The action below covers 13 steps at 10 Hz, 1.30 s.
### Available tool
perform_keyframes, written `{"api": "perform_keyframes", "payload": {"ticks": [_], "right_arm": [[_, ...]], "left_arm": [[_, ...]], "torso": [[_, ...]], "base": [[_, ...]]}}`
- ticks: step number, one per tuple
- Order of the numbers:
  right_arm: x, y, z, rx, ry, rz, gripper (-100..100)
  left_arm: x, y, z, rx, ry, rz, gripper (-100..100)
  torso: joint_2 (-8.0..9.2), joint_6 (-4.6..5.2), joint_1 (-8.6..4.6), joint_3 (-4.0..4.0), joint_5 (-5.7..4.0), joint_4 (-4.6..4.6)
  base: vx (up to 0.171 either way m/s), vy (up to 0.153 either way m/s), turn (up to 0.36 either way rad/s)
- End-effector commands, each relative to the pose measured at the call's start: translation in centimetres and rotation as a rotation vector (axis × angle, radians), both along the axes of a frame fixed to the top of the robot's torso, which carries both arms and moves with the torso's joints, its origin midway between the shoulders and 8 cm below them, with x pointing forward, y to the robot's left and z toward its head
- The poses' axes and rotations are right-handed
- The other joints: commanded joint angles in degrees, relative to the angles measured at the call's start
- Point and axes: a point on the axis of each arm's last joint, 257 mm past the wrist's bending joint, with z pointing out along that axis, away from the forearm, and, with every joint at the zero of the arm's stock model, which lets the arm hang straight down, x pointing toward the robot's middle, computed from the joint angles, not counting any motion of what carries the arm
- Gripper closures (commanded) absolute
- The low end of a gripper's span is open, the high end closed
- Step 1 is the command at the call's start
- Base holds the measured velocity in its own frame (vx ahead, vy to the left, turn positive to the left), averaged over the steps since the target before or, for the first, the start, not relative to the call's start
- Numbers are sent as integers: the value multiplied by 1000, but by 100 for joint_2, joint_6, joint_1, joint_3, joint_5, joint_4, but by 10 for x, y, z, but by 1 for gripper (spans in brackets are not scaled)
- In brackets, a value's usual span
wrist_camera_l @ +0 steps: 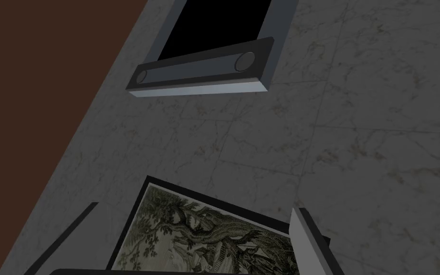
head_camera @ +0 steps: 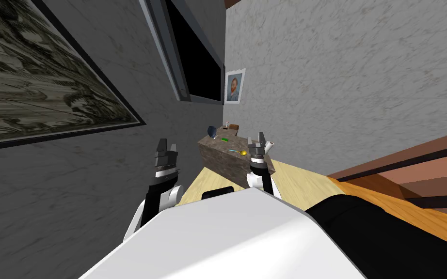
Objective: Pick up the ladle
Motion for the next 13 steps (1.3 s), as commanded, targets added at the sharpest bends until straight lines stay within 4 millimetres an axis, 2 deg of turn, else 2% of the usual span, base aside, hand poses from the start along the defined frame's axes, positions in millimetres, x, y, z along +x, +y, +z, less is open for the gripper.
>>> {"api": "perform_keyframes", "payload": {"ticks": [1, 6, 8, 13], "right_arm": [[6, 4, -5, -53, 29, 7, -100], [33, 5, -27, -217, 148, -37, -100], [49, -2, -38, -306, 207, -91, -100], [70, -17, -57, -394, 313, -165, -100]], "left_arm": [[0, 0, 0, 0, 0, 0, 0], [0, 0, 0, 0, 0, 0, 0], [0, 0, 0, 0, 0, 0, 0], [0, 0, 0, 0, 0, 0, 0]], "torso": [[0, 0, 0, 0, 0, 0], [15, -2, -3, 9, -1, 3], [11, -2, 2, 6, 0, 3], [15, -2, 2, 8, 1, 3]], "base": [[-9, 0, 88], [-34, -4, 134], [-44, 12, 202], [-39, 7, 131]]}}
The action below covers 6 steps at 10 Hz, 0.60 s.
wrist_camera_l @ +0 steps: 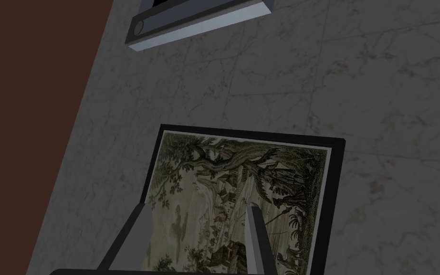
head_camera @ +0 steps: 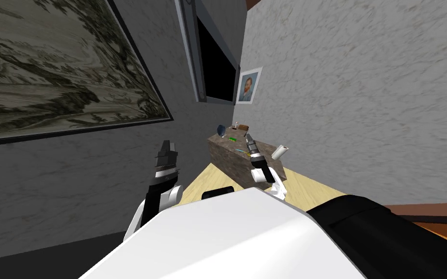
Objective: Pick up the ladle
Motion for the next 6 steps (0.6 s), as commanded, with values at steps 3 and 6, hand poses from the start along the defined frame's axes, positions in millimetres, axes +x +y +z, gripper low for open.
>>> {"api": "perform_keyframes", "payload": {"ticks": [3, 6], "right_arm": [[18, -16, -12, -108, 71, -85, -100], [29, -30, -27, -156, 145, -140, -100]], "left_arm": [[0, 0, 0, 0, 0, 0, 0], [0, 0, 0, 0, 0, 0, 0]], "torso": [[-1, 0, 0, -1, 0, 0], [1, -4, 2, 0, 1, 0]], "base": [[-40, 16, 181], [-41, 12, 158]]}}
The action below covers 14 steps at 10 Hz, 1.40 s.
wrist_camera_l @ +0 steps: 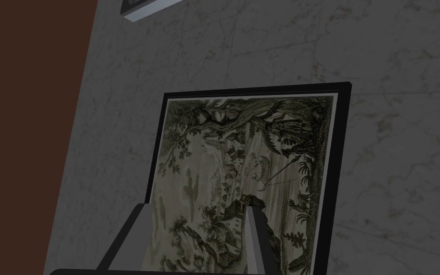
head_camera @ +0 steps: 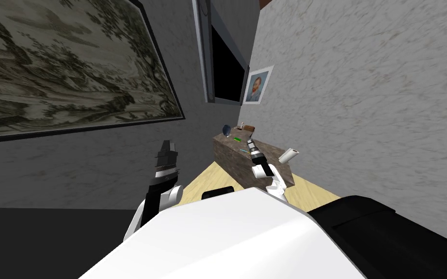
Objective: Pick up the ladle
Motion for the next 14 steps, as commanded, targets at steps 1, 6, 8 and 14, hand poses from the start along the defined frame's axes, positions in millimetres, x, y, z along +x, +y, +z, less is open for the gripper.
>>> {"api": "perform_keyframes", "payload": {"ticks": [1, 6, 8, 14], "right_arm": [[7, -10, -5, -56, 35, -45, -100], [23, -38, -23, -158, 141, -144, -100], [25, -42, -33, -162, 180, -160, -100], [41, -89, -58, -313, 340, -299, -100]], "left_arm": [[0, 0, 0, 0, 0, 0, 0], [0, 0, 0, 0, 0, 0, 0], [0, 0, 0, 0, 0, 0, 0], [0, 0, 0, 0, 0, 0, 0]], "torso": [[0, 0, 0, 0, 0, 0], [-1, 0, -2, 0, 0, 0], [0, 1, -2, 0, -1, 0], [-4, 3, -9, -2, -2, -1]], "base": [[-44, 14, 221], [-37, 8, 150], [-29, 4, 53], [-38, 2, 177]]}}
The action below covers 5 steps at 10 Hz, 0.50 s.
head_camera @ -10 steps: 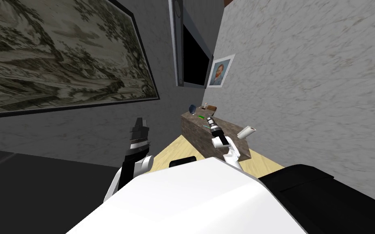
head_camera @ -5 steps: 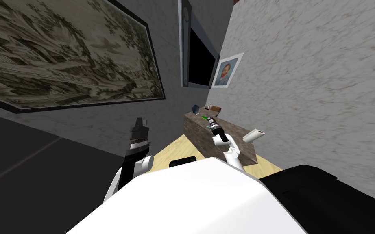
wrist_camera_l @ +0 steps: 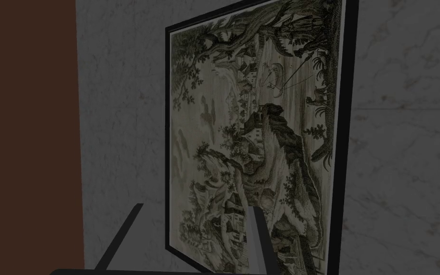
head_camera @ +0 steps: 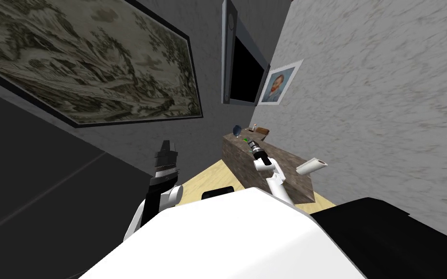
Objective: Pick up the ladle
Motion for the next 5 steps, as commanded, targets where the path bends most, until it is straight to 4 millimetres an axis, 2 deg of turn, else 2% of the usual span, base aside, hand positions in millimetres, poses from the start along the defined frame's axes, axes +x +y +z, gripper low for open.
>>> {"api": "perform_keyframes", "payload": {"ticks": [1, 2, 3, 4, 5], "right_arm": [[1, -11, -10, -25, 49, -32, -100], [5, -25, -12, -68, 78, -64, -100], [5, -27, -17, -76, 102, -74, -100], [4, -30, -23, -70, 125, -85, -100], [7, -45, -27, -116, 163, -119, -100]], "left_arm": [[0, 0, 0, 0, 0, 0, 0], [0, 0, 0, 0, 0, 0, 0], [0, 0, 0, 0, 0, 0, 0], [0, 0, 0, 0, 0, 0, 0], [0, 0, 0, 0, 0, 0, 0]], "torso": [[0, 0, 0, 0, 0, 0], [1, 7, -4, 1, -1, 0], [5, 3, -5, 3, -1, 1], [6, 7, -6, 4, -2, 2], [2, 9, -4, 1, -2, 1]], "base": [[-34, -12, 129], [-49, -11, 219], [-47, -16, 137], [-23, -10, -16], [-42, -9, 228]]}}
